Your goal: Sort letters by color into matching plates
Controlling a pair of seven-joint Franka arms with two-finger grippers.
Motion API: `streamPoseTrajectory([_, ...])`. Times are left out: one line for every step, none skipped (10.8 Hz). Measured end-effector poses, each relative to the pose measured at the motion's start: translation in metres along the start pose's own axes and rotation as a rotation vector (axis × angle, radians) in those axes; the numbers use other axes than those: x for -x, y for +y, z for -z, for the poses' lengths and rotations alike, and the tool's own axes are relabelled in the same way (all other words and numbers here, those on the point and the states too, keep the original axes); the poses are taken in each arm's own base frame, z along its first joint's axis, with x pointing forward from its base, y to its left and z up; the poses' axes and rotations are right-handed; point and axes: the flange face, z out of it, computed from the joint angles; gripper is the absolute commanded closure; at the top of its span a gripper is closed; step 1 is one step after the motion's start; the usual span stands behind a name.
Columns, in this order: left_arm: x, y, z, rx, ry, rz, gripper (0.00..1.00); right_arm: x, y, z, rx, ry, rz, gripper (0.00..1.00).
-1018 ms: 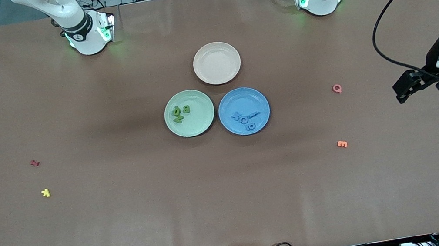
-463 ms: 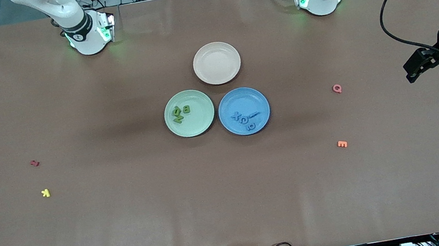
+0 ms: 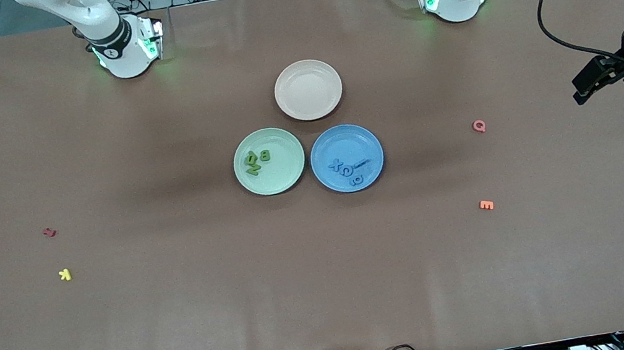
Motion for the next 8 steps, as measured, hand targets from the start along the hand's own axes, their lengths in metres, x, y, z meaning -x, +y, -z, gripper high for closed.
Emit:
streamPoseTrajectory([0.006,0.000,-0.003,-0.001,0.001,-0.001,0.00,-0.001,-0.001,-0.002,0.001,-0.002,0.002,0.00])
streamPoseTrajectory([0.011,-0.001,-0.004,-0.001,0.001,-0.002,0.00,-0.002,-0.002,-0.003,0.001,-0.003,0.003,0.00])
streamPoseTrajectory([0.013,-0.001,-0.002,-0.001,0.002,-0.016,0.00,-0.002,-0.003,-0.004,0.001,-0.003,0.004,0.00])
streamPoseTrajectory([0.014,0.000,-0.002,-0.001,0.002,-0.030,0.00,-0.002,-0.003,-0.004,0.001,-0.002,0.004,0.00])
streamPoseTrajectory([0.016,0.002,-0.003,-0.002,-0.003,-0.048,0.00,-0.002,-0.003,-0.004,0.001,-0.002,0.004,0.00])
streamPoseTrajectory([0.017,0.005,-0.003,-0.003,-0.006,-0.072,0.00,-0.002,-0.003,-0.004,0.001,-0.002,0.004,0.00])
streamPoseTrajectory([0.017,0.007,-0.003,-0.003,-0.007,-0.083,0.00,-0.002,-0.003,-0.004,0.001,-0.002,0.004,0.00])
streamPoseTrajectory([0.018,0.008,-0.002,-0.003,-0.006,-0.084,0.00,-0.002,-0.003,-0.004,0.001,-0.002,0.004,0.00])
